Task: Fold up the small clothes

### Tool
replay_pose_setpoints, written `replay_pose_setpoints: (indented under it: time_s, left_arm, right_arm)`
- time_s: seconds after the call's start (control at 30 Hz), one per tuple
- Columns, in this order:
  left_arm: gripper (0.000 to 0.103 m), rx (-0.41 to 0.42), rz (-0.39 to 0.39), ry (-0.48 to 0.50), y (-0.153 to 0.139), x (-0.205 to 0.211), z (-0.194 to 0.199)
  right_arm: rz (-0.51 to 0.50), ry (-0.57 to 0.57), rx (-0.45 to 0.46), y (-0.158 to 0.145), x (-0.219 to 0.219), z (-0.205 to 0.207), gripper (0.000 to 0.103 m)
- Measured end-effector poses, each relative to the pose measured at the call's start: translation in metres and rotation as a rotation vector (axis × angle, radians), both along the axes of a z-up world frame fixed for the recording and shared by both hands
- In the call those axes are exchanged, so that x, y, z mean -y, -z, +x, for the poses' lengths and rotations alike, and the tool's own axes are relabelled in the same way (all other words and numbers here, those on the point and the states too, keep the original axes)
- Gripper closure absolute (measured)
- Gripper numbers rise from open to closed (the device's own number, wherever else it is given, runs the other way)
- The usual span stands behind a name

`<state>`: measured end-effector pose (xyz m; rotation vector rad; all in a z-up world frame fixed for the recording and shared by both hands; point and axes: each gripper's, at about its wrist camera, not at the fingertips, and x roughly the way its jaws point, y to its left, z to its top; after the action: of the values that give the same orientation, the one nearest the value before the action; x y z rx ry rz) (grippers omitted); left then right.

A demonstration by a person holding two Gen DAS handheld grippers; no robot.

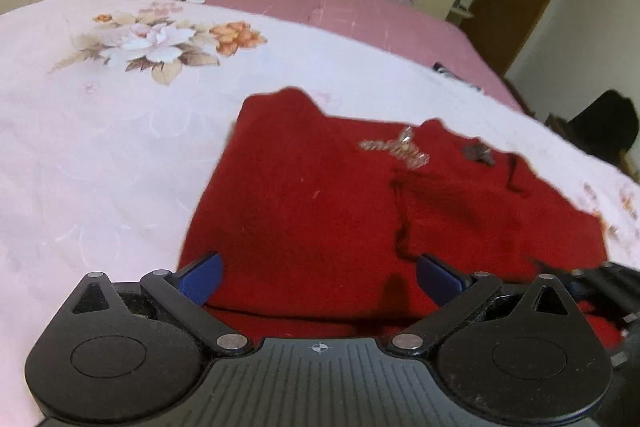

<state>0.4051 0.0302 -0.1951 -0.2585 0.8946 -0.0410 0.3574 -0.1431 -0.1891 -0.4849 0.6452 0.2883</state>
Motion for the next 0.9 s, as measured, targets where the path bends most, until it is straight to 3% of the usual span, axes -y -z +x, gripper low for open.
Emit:
replay_pose_setpoints:
  time_s: [0.03,0.17,0.3,0.33,0.6,0.67,0.73,0.9]
  left_arm:
    - [0.000,0.004,0.009,0.003,0.001,0.001,0.000]
    - [0.000,0.006,0.016,0.010,0.000,0.002,0.001]
    - [0.000,0.008,0.048,0.019,0.003,0.010,0.001]
    - [0.000,0.011,0.054,0.023,0.003,0.011,0.001]
    - [0.000,0.034,0.045,0.005,-0.003,0.005,-0.001]
    - [0.000,0.046,0.052,-0.004,-0.006,0.004,-0.002]
    - [0.000,0.048,0.054,-0.012,-0.006,0.004,-0.002]
    - [0.000,0.047,0.063,-0.014,-0.003,0.008,-0.001]
  right_arm:
    - [0.059,0.030,0.007,-0.006,0.008,0.002,0.095]
    - [0.434,0.291,-0.034,-0.031,0.083,0.011,0.096]
    - [0.702,0.500,-0.202,-0.010,0.158,0.015,0.092]
    - [0.720,0.531,-0.204,-0.007,0.166,0.011,0.084]
    - [0.725,0.521,-0.162,-0.010,0.175,0.012,0.068]
    - [0.731,0.543,-0.156,-0.008,0.180,0.018,0.077]
    - [0.725,0.564,-0.139,-0.008,0.186,0.019,0.096]
    - [0.645,0.546,-0.001,-0.034,0.198,0.000,0.096]
